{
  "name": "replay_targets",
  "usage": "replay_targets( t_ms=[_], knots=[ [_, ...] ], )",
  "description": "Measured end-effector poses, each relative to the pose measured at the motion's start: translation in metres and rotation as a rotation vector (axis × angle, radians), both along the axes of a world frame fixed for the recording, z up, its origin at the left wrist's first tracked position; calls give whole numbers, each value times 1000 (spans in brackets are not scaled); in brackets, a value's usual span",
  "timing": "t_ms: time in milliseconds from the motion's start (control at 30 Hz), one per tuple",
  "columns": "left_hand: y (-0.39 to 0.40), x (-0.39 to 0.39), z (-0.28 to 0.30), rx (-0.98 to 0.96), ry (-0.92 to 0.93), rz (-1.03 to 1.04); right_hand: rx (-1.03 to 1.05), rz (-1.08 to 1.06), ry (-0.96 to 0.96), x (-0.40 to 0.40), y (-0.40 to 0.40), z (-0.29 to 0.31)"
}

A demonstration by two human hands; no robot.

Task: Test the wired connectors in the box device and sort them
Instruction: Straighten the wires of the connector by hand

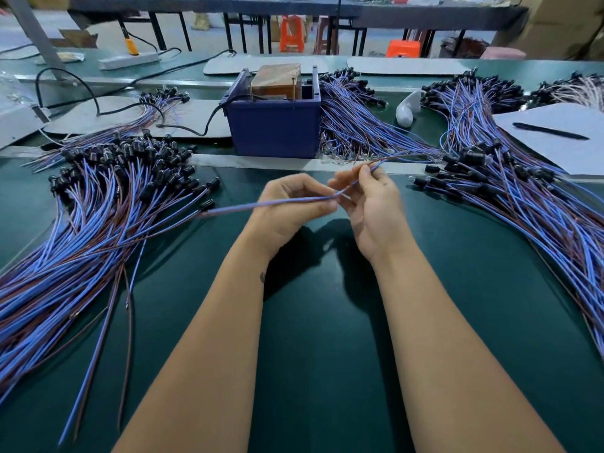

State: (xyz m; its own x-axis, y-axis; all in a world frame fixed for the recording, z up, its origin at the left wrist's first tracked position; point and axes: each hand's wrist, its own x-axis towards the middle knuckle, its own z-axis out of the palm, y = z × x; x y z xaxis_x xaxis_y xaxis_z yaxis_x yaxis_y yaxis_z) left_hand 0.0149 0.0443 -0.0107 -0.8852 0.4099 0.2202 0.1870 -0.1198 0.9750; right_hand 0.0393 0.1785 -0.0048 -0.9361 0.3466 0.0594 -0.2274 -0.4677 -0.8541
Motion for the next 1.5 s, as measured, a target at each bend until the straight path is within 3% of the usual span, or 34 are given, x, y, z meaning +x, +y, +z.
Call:
replay_targets(
  t_ms=[67,167,467,633,833,1033,1133,1267,1400,1500],
  knots=[
    [3,3,-2,-88,-3,-115,-2,-14,-30,0,2,1],
    [3,4,-1,-205,35,-115,220,-74,-121,-1,8,-3],
    [7,7,1,-241,46,-27,915,-212,-234,12,36,-4],
    [6,6,-1,-264,24,-31,1046,-223,-277,31,89,15],
    [8,5,-3,-263,15,-24,1232,-387,-632,63,148,30],
    [11,7,-2,-280,29,-9,1608,-631,-912,77,143,29],
    [12,7,-3,-285,29,11,1703,-734,-814,68,120,26],
    [15,7,-4,-306,67,97,1794,-523,-634,42,62,16],
    [14,4,-1,-317,92,353,1730,-200,-406,18,-16,-4],
    [4,1,1,-491,170,613,1806,-223,-356,11,-35,-16]
  ],
)
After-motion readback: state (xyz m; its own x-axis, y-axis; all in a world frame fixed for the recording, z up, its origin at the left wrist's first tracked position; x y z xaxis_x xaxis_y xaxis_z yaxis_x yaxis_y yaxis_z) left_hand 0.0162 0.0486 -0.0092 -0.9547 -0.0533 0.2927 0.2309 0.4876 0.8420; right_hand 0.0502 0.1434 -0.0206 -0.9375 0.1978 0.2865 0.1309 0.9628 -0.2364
